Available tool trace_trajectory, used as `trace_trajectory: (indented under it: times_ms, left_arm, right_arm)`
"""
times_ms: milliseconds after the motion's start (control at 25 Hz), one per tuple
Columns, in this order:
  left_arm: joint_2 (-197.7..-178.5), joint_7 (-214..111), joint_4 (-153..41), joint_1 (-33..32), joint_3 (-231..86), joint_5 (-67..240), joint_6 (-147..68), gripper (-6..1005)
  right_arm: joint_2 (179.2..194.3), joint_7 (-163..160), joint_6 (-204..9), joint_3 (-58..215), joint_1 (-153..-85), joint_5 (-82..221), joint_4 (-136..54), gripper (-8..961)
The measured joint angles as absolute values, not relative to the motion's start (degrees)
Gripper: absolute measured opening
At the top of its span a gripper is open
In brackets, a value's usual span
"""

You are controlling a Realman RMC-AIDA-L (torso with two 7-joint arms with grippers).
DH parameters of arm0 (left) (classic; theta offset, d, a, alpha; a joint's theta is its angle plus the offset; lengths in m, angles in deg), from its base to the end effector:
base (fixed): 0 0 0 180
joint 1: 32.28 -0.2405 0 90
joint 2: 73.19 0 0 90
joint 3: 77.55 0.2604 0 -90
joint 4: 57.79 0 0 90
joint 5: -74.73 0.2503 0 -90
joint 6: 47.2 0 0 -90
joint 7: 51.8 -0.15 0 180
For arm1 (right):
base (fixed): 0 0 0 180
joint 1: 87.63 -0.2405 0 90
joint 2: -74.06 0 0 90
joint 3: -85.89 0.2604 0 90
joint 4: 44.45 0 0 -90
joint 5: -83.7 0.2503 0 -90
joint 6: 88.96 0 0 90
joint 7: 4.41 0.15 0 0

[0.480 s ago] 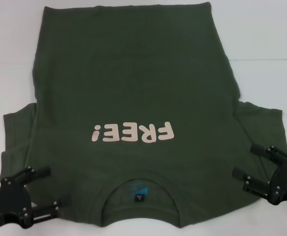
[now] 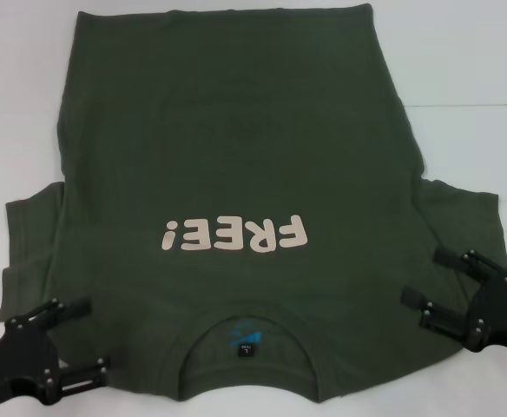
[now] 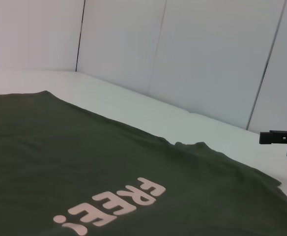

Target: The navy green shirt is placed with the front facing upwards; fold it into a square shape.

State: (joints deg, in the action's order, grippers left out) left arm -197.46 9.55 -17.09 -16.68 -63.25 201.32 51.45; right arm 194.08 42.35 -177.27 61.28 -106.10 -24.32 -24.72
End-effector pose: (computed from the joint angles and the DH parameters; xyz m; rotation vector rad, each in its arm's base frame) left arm -0.3810 0.2471 0.0051 -2.4677 -0.6865 -0.7112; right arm 0.3671 0.2779 -0.0357 -2.3441 0.5497 0.8452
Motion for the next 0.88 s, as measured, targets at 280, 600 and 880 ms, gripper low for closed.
trace_trajectory:
  times_ms: [280, 600, 880]
  left_arm:
    - [-196.54, 23.0, -16.0, -15.6, -68.7, 197.1, 52.0, 930]
    - [-191.6, 54.7, -10.2, -10.0, -68.6, 203.7, 49.5, 929]
    - [-187.67, 75.4, -9.1, -1.9, -68.1, 223.2, 44.0, 928]
  right_arm:
    - [193.99, 42.7, -177.0, 62.0, -106.7, -24.3, -25.4, 866]
    - [194.02, 43.1, -177.0, 62.1, -106.7, -24.3, -25.4, 865]
    - [193.95, 43.2, -177.5, 62.1, -106.6, -24.3, -26.1, 866]
